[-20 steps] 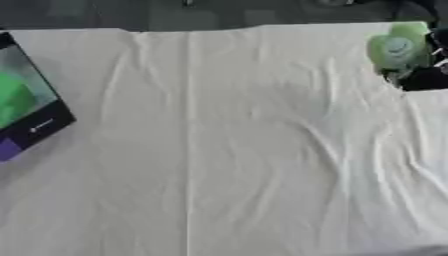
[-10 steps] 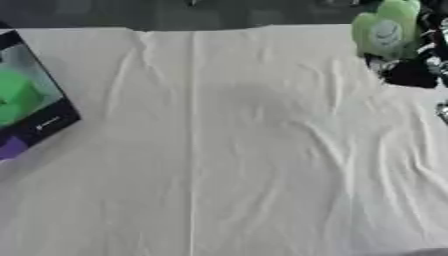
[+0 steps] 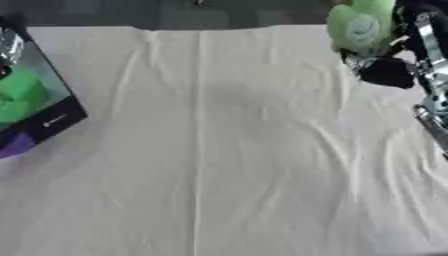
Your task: Pick up the objects with one hand, pass them to the other hand, and then place them into the box on the other side of the table.
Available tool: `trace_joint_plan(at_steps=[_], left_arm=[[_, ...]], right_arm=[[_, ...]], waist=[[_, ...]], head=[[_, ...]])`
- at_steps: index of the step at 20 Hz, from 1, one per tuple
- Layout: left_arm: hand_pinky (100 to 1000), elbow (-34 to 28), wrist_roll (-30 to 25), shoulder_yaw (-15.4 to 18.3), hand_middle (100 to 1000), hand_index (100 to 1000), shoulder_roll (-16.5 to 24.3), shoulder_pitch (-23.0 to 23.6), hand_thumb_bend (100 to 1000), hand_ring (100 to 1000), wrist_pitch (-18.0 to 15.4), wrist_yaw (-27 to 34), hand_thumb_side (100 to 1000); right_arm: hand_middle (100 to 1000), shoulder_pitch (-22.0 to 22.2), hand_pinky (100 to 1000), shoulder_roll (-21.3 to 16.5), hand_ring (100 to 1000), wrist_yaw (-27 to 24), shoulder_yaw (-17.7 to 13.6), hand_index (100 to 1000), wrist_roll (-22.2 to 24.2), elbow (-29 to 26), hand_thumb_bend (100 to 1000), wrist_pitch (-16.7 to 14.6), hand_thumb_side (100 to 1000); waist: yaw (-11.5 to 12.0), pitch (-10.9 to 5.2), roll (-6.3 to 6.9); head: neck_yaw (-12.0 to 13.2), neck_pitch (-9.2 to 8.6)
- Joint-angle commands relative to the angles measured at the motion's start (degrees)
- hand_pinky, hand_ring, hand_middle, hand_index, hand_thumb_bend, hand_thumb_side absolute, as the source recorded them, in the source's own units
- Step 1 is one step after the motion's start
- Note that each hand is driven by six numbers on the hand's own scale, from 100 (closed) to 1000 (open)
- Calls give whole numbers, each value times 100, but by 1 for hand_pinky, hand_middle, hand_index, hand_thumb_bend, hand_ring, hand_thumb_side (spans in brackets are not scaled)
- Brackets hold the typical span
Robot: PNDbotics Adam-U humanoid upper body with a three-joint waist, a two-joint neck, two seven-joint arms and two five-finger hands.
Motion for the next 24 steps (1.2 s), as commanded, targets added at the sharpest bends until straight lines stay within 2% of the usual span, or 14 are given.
trace_joint_plan(at_steps=[1,10,11,12,24], left_arm=[[917,-248,-268,-33,668,717,195,-237,320,662,-32,169,498],[911,-265,-1094,-306,663,717,169,-649,325,659,-270,432,513],[909,-265,-1191,-340,663,717,159,-685,326,659,-292,446,514],[910,-265,-1283,-373,665,718,148,-726,328,661,-315,453,516],[910,-265,-2327,-875,678,731,24,-1207,340,674,-156,401,559]], right_arm=[[471,-151,427,26,515,116,111,508,14,-117,380,-32,100],[482,-330,432,403,520,390,559,519,106,-117,383,0,100],[481,-349,431,445,520,405,608,519,114,-117,469,-1,100],[483,-366,430,484,519,414,654,519,122,-117,383,1,100],[485,-637,427,713,521,601,1145,524,190,-117,382,115,100]], waist=[[11,-227,85],[65,-276,127],[75,-281,135],[87,-287,141],[169,-333,168]], head=[[33,40],[189,71],[222,71],[241,71],[260,71]])
